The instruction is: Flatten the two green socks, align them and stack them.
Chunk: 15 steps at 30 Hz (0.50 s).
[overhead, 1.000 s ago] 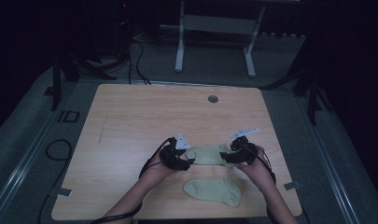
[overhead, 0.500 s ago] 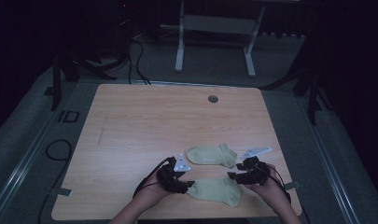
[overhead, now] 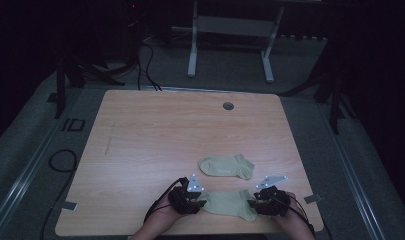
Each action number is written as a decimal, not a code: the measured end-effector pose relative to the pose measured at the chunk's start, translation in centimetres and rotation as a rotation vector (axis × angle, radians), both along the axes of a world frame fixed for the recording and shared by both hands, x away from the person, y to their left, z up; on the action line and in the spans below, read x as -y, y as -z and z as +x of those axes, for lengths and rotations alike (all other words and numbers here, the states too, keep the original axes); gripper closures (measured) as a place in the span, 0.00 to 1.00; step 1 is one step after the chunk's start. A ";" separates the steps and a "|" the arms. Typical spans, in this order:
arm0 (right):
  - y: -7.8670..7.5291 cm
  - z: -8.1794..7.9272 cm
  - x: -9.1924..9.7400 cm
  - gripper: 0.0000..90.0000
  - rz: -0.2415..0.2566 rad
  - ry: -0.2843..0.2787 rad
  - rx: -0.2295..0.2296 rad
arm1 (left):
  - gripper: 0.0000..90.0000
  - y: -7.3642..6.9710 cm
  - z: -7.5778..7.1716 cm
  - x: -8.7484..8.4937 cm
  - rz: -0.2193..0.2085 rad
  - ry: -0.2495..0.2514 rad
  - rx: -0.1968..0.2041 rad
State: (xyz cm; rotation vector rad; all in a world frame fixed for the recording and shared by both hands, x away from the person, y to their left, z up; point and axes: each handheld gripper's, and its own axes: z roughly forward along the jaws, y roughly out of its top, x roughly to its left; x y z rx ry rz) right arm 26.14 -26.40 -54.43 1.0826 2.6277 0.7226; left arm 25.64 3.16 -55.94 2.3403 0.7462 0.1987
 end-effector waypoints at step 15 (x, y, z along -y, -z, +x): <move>-0.2 -0.3 -0.4 0.94 0.009 0.005 0.001 | 0.96 -0.3 -0.2 0.4 -0.013 -0.014 -0.013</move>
